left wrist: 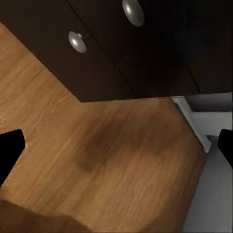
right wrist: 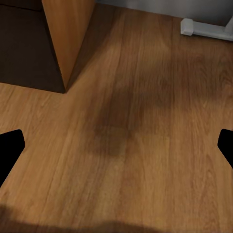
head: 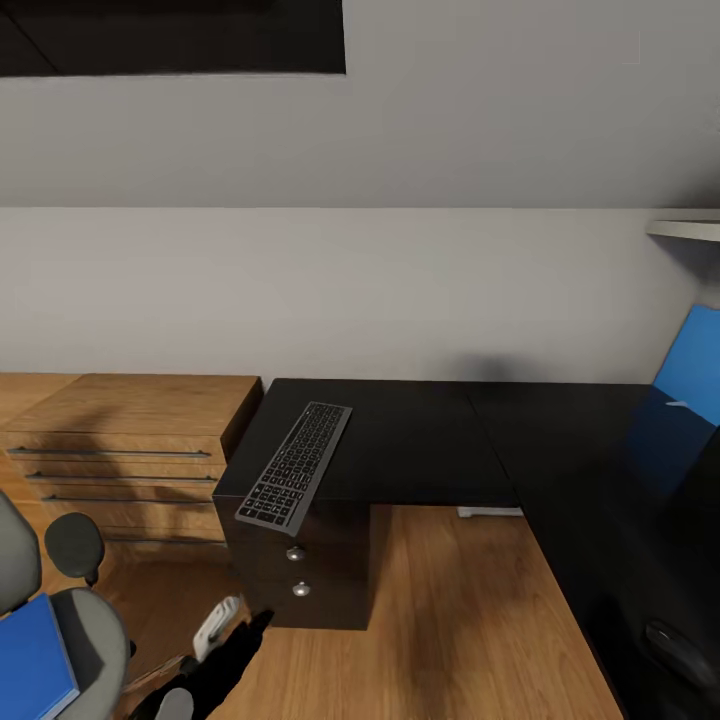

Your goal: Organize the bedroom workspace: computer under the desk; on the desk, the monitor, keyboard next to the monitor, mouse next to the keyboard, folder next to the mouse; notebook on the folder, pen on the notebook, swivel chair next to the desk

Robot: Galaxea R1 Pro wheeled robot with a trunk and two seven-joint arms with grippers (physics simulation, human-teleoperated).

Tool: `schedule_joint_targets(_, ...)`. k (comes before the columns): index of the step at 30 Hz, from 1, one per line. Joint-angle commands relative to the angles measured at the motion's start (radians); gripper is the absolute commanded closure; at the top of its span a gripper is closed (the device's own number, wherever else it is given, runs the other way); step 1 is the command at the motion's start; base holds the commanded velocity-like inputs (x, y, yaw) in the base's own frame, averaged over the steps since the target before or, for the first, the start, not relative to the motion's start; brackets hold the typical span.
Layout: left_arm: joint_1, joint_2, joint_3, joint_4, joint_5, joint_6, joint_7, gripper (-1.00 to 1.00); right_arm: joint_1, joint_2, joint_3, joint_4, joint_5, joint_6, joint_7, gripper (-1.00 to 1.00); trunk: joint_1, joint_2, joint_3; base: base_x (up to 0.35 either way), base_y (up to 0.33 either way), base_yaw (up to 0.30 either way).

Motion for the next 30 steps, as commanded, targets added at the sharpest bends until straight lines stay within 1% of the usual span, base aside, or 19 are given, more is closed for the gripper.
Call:
schedule_joint_targets(1, -0.001, -0.001, -0.015, 0.010, -0.013, 0.006, 0.005, -1.00, -0.001, 0.000, 0.003, 0.001, 0.008, -0.002, -0.009, -1.00, 0.000, -0.001, -0.001, 0.000, 0.000, 0.000)
schedule_joint_targets(3, -0.001, 0.000, -0.048, 0.036, -0.054, 0.004, 0.005, -1.00, -0.001, 0.001, 0.002, 0.001, 0.008, -0.002, -0.009, -1.00, 0.000, -0.001, -0.001, 0.000, 0.000, 0.000)
schedule_joint_targets(4, -0.001, 0.000, -0.078, 0.064, -0.089, 0.002, 0.005, -1.00, -0.001, 0.002, 0.001, 0.000, 0.007, -0.001, -0.009, -1.00, 0.000, -0.001, -0.001, 0.000, 0.000, 0.000)
schedule_joint_targets(7, -0.001, 0.000, -0.117, 0.100, -0.126, 0.001, 0.005, -1.00, -0.001, 0.003, 0.000, -0.001, 0.007, 0.000, -0.011, -1.00, 0.000, -0.001, -0.001, 0.000, 0.000, 0.000)
schedule_joint_targets(8, -0.001, 0.000, -0.136, 0.115, -0.143, 0.000, 0.006, -1.00, -0.001, 0.005, 0.001, -0.003, 0.007, 0.001, -0.012, -1.00, 0.000, -0.001, -0.001, 0.000, 0.000, 0.000)
schedule_joint_targets(11, -0.001, 0.000, -0.156, 0.132, -0.164, 0.000, 0.007, -1.00, -0.001, 0.007, 0.001, -0.005, 0.006, 0.008, -0.017, -1.00, 0.000, -0.001, -0.001, 0.000, 0.000, 0.000)
schedule_joint_targets(14, -0.001, 0.000, -0.167, 0.156, -0.191, 0.001, 0.009, -1.00, -0.001, 0.009, 0.001, -0.012, 0.006, 0.038, -0.023, -1.00, 0.000, -0.001, -0.001, 0.000, 0.000, 0.000)
schedule_joint_targets(16, -0.001, 0.000, -0.171, 0.176, -0.215, 0.000, 0.010, -1.00, -0.001, 0.010, 0.001, -0.025, 0.006, 0.079, -0.027, -1.00, 0.000, -0.001, -0.001, 0.000, 0.000, 0.000)
schedule_joint_targets(17, -0.001, 0.000, -0.172, 0.186, -0.228, 0.000, 0.010, -1.00, -0.001, 0.011, 0.001, -0.035, 0.006, 0.105, -0.029, -1.00, 0.000, -0.001, -0.001, 0.000, 0.000, 0.000)
schedule_joint_targets(18, -0.001, 0.000, -0.174, 0.203, -0.255, -0.001, 0.011, -1.00, -0.001, 0.010, 0.001, -0.064, 0.005, 0.165, -0.031, -1.00, 0.000, -0.001, -0.001, 0.000, 0.000, 0.000)
schedule_joint_targets(21, -0.001, 0.000, -0.176, 0.226, -0.293, -0.009, 0.010, -1.00, -0.001, 0.009, -0.002, -0.122, 0.002, 0.255, -0.032, -1.00, 0.000, -0.001, -0.001, 0.000, 0.000, 0.000)
schedule_joint_targets(23, -0.001, 0.001, -0.176, 0.245, -0.315, -0.026, 0.010, -1.00, -0.001, 0.009, -0.006, -0.158, -0.003, 0.300, -0.032, -1.00, 0.000, -0.001, -0.001, 0.000, 0.000, 0.000)
schedule_joint_targets(24, -0.001, 0.001, -0.176, 0.268, -0.334, -0.057, 0.010, -1.00, -0.001, 0.010, -0.009, -0.184, -0.011, 0.329, -0.033, -1.00, 0.000, -0.001, -0.001, 0.000, 0.000, 0.000)
schedule_joint_targets(25, -0.001, 0.001, -0.176, 0.282, -0.342, -0.077, 0.009, -1.00, -0.001, 0.011, -0.010, -0.194, -0.015, 0.340, -0.033, -1.00, 0.000, -0.001, -0.001, 0.000, 0.000, 0.000)
schedule_joint_targets(30, -0.001, 0.011, -0.177, 0.359, -0.387, -0.214, 0.008, -1.00, -0.001, 0.013, -0.014, -0.223, -0.035, 0.367, -0.035, -1.00, 0.000, -0.001, -0.001, 0.000, 0.000, 0.000)
